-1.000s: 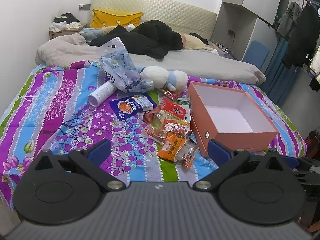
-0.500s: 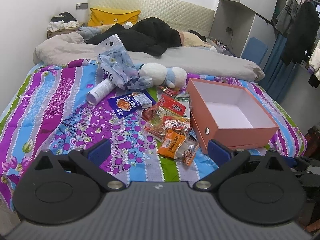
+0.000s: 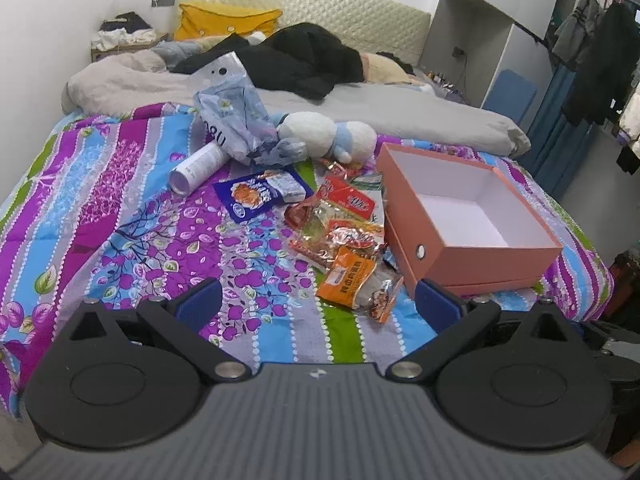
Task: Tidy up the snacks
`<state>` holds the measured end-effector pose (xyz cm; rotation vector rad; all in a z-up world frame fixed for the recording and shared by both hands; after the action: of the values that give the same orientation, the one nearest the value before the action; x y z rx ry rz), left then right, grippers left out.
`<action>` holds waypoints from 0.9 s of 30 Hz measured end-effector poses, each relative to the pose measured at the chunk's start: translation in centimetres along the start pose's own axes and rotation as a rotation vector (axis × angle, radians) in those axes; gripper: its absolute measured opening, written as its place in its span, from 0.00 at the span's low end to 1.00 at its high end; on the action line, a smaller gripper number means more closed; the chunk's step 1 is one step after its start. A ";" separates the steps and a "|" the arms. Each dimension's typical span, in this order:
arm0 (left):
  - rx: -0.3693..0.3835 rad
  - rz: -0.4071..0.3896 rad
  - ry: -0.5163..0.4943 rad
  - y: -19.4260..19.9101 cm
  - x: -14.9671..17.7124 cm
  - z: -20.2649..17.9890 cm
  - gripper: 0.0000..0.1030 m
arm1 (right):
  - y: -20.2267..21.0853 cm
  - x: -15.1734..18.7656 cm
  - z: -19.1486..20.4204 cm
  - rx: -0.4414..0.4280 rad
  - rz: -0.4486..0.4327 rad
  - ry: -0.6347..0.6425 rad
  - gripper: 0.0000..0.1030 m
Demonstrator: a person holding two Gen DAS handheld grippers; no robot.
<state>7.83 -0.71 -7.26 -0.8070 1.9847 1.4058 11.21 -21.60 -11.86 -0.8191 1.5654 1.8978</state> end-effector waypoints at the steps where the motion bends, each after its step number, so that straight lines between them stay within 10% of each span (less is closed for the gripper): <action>1: 0.004 0.005 0.003 -0.4 0.0 0.3 1.00 | -0.3 0.0 0.1 -0.006 0.007 -0.004 0.98; 27: 0.135 0.097 0.039 -15.4 -0.7 7.3 0.99 | -11.5 0.6 0.0 -0.018 0.059 0.096 0.90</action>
<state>20.60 2.26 -18.18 -0.6914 2.1484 1.3012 19.25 -19.57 -19.80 -0.8927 1.6486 1.9421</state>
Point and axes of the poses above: each gripper's, at about its wrist camera, not at the fingertips, and y roughly against the way its jaws point, z to its left, x to its underside, the point moved 6 cm from there along -y, roughly the way its jaws point, and after that the axes turned 7 degrees about x, right-handed, at the moved point
